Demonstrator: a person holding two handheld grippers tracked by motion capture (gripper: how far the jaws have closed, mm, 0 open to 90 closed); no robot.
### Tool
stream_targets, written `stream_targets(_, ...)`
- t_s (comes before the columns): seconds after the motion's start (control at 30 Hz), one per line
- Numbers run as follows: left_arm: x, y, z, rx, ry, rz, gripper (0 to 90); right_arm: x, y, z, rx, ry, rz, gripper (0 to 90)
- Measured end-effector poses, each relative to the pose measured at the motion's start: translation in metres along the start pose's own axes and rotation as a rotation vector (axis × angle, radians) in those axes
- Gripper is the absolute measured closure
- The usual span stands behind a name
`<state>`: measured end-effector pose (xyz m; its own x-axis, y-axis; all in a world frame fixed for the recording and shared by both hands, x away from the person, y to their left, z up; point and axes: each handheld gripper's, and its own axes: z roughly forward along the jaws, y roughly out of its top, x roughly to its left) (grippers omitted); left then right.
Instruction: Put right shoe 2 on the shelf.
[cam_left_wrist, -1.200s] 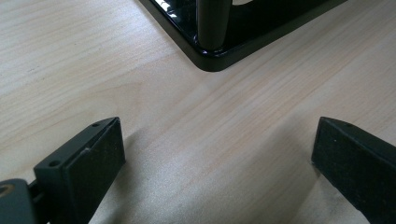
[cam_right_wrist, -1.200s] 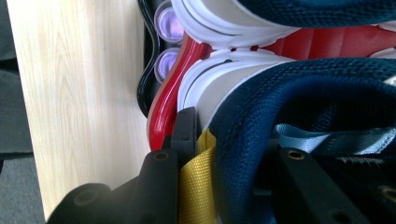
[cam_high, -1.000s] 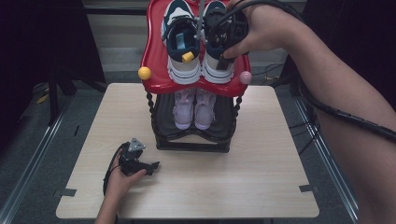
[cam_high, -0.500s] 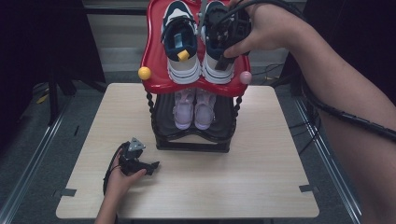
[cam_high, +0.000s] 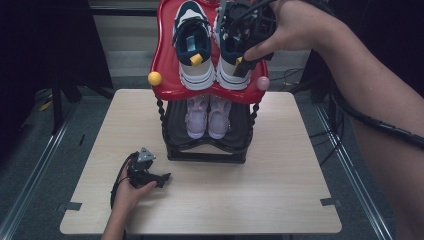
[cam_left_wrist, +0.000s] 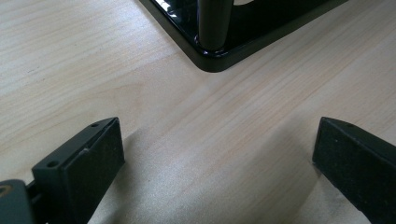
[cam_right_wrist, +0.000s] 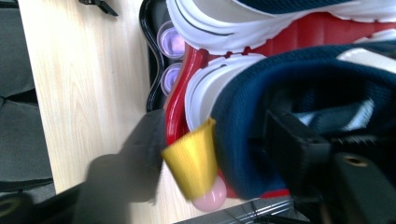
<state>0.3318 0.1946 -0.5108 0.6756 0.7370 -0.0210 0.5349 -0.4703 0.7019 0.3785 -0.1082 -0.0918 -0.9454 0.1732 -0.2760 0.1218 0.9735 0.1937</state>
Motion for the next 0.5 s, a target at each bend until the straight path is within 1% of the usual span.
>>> stream_targets(0.07,0.0,0.0,0.0,0.0,0.002,0.001,1.5,0.001,-0.003,-0.004,-0.008,0.001,0.019,31.5)
stream_targets(0.1,0.0,0.0,0.0,0.0,0.003,0.003,1.5,0.001,-0.005,-0.006,-0.017,-0.002,0.033,28.7)
stream_targets(0.13,0.001,0.0,0.0,0.0,0.006,0.005,1.5,0.001,-0.006,-0.008,-0.02,0.005,0.05,25.7)
stream_targets(0.2,0.0,0.0,0.0,0.0,0.002,0.002,1.5,0.001,-0.009,-0.011,-0.023,0.005,0.054,20.0)
stream_targets(0.33,0.001,0.0,0.0,0.0,0.006,0.005,1.4,0.0,-0.014,-0.018,-0.013,0.029,0.081,18.7)
stream_targets(0.37,0.0,0.0,0.0,-0.003,0.006,0.001,1.4,0.001,-0.014,-0.02,-0.002,0.031,0.087,18.8)
stream_targets(0.4,0.001,0.0,0.0,-0.001,0.006,0.005,1.4,0.0,-0.015,-0.022,0.001,0.033,0.081,19.6)
stream_targets(0.43,0.001,0.0,0.0,0.0,0.002,0.005,1.4,0.0,-0.016,-0.023,0.01,0.044,0.097,20.3)
stream_targets(0.47,0.0,0.0,0.0,-0.003,0.001,-0.002,1.4,0.0,-0.017,-0.023,0.022,0.053,0.09,20.3)
stream_targets(0.5,0.0,0.0,0.0,-0.001,0.001,0.001,1.4,0.0,-0.018,-0.024,0.032,0.064,0.098,20.3)
